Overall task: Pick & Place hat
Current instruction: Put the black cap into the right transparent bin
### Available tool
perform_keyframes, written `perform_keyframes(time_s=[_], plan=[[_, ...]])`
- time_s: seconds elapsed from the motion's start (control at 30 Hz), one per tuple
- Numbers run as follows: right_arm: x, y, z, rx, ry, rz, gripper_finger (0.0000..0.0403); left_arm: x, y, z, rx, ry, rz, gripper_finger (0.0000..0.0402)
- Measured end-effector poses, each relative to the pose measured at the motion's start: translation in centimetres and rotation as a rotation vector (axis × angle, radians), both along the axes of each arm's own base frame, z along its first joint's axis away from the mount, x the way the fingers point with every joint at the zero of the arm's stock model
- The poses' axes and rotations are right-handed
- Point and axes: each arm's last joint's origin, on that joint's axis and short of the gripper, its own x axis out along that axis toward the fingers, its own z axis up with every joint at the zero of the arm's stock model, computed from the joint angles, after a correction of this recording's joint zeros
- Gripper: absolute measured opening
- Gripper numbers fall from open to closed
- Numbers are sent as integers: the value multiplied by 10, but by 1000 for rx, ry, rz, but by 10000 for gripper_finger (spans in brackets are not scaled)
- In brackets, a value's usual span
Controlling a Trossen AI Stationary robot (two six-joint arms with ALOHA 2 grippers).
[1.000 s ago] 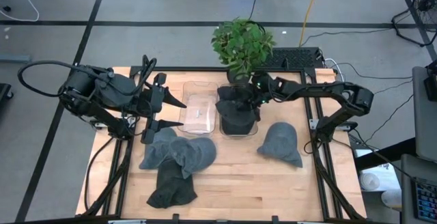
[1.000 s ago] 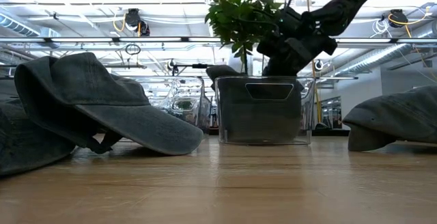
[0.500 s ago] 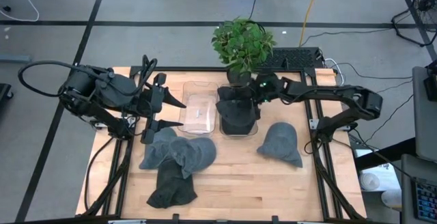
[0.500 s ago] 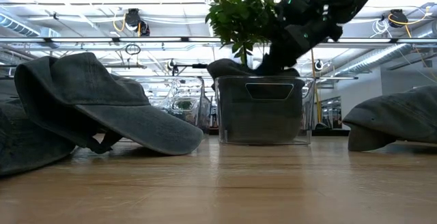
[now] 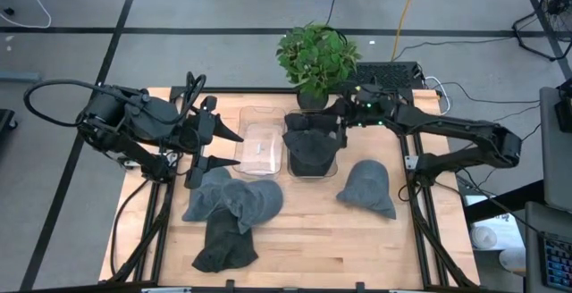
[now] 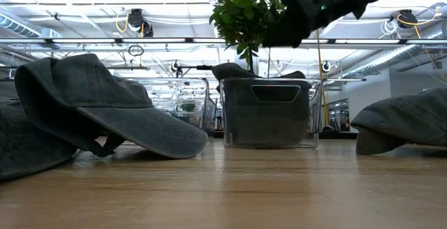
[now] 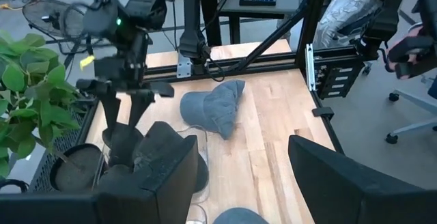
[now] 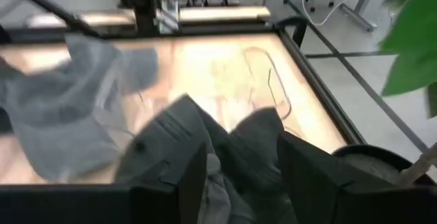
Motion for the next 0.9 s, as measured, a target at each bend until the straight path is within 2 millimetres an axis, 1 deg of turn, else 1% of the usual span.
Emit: perform_keyframes(time_s=[0.23,0.37,0.6,0.8,0.9], plan=[[-16,15,24,9,-101,-2,165,0,0,0,-49,4,25,239],[-26,19,36,66,-165,-92,165,0,0,0,-96,9,44,239],[-43,29,60,159,-318,-105,164,0,0,0,-72,7,31,239],[-49,42,85,183,-388,-54,160,0,0,0,-81,7,35,239],[-50,50,101,175,-431,-6,160,0,0,0,-80,7,35,239]])
